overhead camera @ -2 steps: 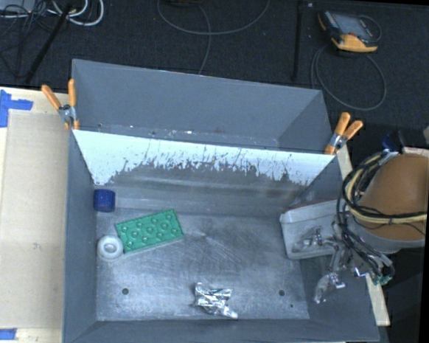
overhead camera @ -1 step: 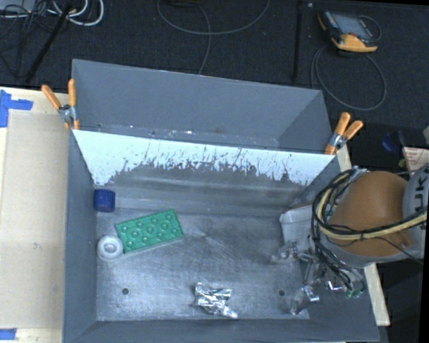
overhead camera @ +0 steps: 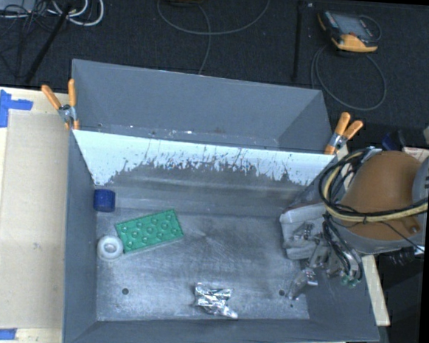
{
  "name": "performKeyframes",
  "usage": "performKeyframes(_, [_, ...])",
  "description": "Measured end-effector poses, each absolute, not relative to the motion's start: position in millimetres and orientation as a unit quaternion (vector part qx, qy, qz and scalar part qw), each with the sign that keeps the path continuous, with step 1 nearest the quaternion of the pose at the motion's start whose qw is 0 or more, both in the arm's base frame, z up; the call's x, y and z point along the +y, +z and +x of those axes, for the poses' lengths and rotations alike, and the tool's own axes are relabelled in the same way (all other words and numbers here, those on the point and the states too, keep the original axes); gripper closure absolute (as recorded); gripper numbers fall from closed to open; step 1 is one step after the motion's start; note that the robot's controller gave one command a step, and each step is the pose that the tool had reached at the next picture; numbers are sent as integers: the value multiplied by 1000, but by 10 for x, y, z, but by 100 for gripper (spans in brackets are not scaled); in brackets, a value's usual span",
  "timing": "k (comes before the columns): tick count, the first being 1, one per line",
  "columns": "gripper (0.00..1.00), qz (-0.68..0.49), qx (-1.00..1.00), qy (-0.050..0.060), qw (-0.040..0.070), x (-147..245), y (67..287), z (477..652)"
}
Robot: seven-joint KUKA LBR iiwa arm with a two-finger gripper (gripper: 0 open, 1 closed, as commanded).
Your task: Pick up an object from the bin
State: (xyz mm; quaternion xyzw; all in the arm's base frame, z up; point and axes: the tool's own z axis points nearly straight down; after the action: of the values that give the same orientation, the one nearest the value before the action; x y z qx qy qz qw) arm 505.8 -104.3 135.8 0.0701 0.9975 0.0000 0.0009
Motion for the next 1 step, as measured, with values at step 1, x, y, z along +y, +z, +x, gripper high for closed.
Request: performKeyframes(1, [0, 5, 1000, 1, 0, -5, 766, 5120])
